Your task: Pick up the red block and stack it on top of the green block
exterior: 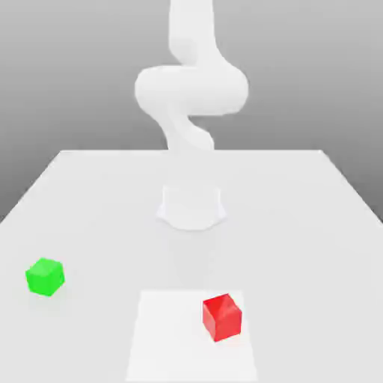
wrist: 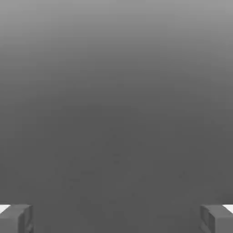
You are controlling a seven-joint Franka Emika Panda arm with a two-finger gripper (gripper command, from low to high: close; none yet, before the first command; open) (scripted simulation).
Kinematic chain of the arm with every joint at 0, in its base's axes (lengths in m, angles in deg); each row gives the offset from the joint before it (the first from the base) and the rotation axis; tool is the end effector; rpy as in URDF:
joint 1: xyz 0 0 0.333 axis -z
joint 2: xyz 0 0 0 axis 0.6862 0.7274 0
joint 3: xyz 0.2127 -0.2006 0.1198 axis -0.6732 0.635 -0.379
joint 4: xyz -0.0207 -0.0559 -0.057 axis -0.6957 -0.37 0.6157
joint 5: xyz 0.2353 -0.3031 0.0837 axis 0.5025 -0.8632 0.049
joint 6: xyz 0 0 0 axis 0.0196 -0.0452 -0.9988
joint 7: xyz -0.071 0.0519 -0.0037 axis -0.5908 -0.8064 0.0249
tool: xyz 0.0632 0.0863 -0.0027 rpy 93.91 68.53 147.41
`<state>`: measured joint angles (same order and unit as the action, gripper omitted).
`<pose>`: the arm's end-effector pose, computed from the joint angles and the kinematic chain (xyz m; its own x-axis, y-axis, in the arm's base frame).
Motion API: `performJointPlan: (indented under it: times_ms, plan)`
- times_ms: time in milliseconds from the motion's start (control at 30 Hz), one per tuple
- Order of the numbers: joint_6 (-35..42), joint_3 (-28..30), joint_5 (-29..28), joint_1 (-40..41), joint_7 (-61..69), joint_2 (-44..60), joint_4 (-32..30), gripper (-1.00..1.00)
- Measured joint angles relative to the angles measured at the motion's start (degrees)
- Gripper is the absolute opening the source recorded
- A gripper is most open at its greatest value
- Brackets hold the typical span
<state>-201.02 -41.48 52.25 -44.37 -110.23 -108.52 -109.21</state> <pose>0.3810 0.0049 0.6613 0.5524 -0.6885 0.4699 -0.5139 -0.7252 -0.4583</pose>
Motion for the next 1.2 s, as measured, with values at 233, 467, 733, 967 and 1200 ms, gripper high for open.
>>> performJointPlan:
  times_ms: [233, 467, 733, 967, 1200]
  plan:
    - [-8.5, 0.5, 0.1, -2.8, 5.4, 15.1, -7.7, 0.00]
    - [-16.6, 0.4, 0.4, -5.0, 10.6, 29.6, -15.2, 0.00]
    - [-27.0, -0.4, 0.0, -6.3, 14.9, 46.2, -21.4, 0.00]
    - [-35.1, -0.3, -0.1, -6.4, 15.0, 55.9, -20.2, -1.00]
    - [-32.3, -0.4, -0.3, -6.2, 14.8, 52.7, -20.7, -1.00]
